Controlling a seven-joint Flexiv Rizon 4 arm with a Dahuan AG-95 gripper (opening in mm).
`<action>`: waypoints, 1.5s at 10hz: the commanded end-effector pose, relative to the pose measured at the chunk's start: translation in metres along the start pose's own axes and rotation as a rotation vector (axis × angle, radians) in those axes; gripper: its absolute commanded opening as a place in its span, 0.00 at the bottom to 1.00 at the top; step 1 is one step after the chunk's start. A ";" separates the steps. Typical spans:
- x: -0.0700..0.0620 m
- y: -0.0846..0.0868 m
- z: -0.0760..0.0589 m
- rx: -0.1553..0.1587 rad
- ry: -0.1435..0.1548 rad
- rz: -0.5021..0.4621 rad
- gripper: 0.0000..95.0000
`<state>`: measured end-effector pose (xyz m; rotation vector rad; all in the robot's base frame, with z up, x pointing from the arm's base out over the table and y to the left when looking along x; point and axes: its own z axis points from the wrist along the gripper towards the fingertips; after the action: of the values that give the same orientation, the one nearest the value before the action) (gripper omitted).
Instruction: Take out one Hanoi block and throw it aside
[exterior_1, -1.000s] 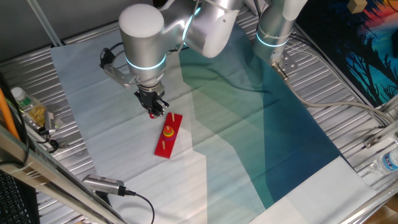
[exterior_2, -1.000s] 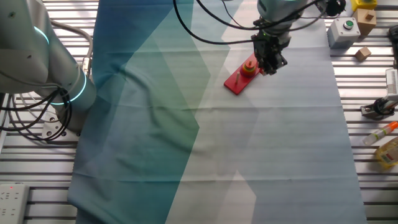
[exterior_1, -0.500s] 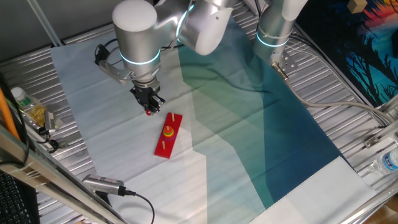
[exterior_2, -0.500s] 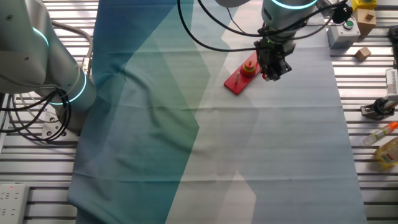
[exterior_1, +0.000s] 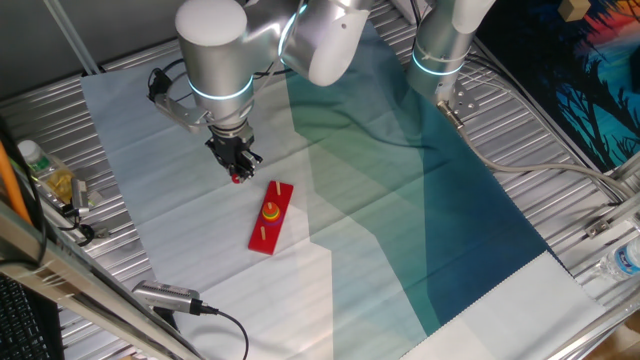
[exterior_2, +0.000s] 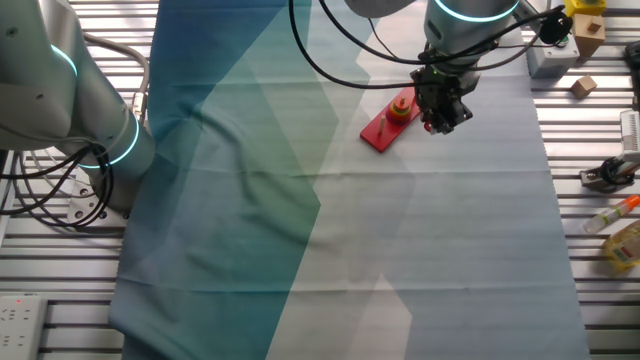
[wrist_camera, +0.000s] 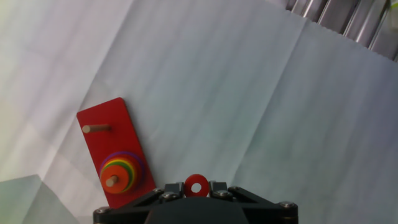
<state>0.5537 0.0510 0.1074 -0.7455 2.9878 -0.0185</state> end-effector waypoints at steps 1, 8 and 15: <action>0.000 0.000 0.000 -0.004 0.009 0.009 0.00; 0.000 0.000 0.000 -0.005 0.007 -0.001 0.00; 0.000 0.000 0.000 -0.005 0.008 -0.008 0.00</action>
<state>0.5538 0.0510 0.1073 -0.7587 2.9937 -0.0146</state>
